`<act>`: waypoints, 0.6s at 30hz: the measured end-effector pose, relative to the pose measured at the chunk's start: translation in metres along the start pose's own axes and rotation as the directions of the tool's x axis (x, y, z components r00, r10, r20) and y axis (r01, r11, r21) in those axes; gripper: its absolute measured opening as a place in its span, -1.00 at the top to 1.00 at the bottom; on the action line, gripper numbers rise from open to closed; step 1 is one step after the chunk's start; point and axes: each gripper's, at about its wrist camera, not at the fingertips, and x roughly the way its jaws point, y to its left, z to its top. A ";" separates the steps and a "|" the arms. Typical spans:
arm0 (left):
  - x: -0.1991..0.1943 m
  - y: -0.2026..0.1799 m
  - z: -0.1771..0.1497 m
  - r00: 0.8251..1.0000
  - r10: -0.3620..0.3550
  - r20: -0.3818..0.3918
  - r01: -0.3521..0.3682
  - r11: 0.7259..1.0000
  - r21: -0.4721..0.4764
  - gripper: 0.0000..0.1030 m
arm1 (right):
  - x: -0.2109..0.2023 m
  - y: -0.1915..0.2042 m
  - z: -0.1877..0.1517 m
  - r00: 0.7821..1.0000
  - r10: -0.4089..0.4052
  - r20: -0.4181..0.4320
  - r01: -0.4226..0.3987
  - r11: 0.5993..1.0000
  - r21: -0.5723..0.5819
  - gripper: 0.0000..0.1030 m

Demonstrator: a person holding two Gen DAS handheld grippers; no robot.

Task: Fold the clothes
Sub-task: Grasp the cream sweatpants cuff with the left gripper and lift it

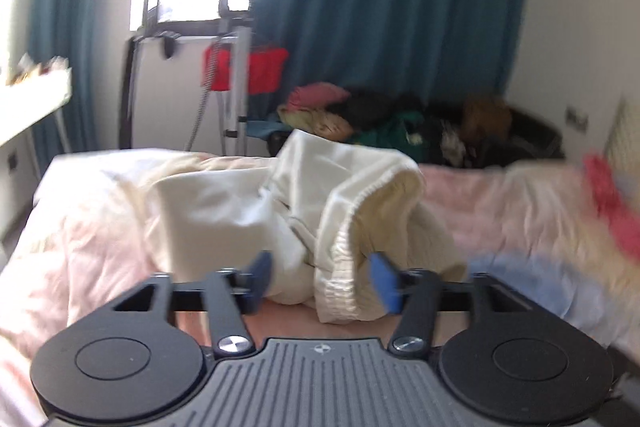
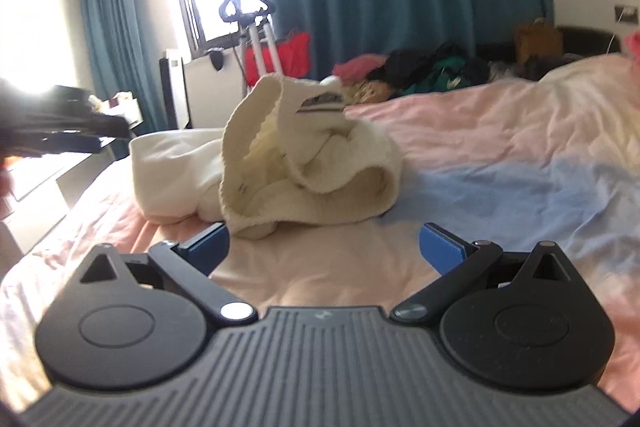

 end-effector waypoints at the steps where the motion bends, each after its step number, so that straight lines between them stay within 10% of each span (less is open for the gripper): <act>1: 0.013 -0.010 -0.001 1.000 0.002 0.005 -0.002 1.000 0.025 -0.55 | 0.002 -0.001 0.001 1.000 0.002 -0.004 -0.002 1.000 0.012 -1.00; 5: 0.069 -0.050 -0.003 1.000 0.010 0.025 -0.013 0.993 0.117 -0.98 | 0.013 -0.011 0.002 1.000 0.017 -0.013 -0.016 0.997 0.080 -1.00; 13: 0.195 -0.110 0.014 0.994 0.108 -0.008 -0.106 0.980 0.169 -0.97 | 0.053 -0.047 -0.005 0.999 0.008 -0.034 -0.002 0.985 0.171 -1.00; 16: 0.214 -0.115 0.023 0.987 0.152 -0.053 -0.143 0.979 0.144 -0.29 | 0.064 -0.058 -0.008 1.000 0.010 -0.025 -0.005 0.983 0.185 -1.00; 18: 0.226 -0.117 0.029 0.980 0.180 -0.083 -0.169 0.977 0.128 0.50 | 0.071 -0.063 -0.010 0.999 0.014 -0.029 -0.008 0.980 0.201 -1.00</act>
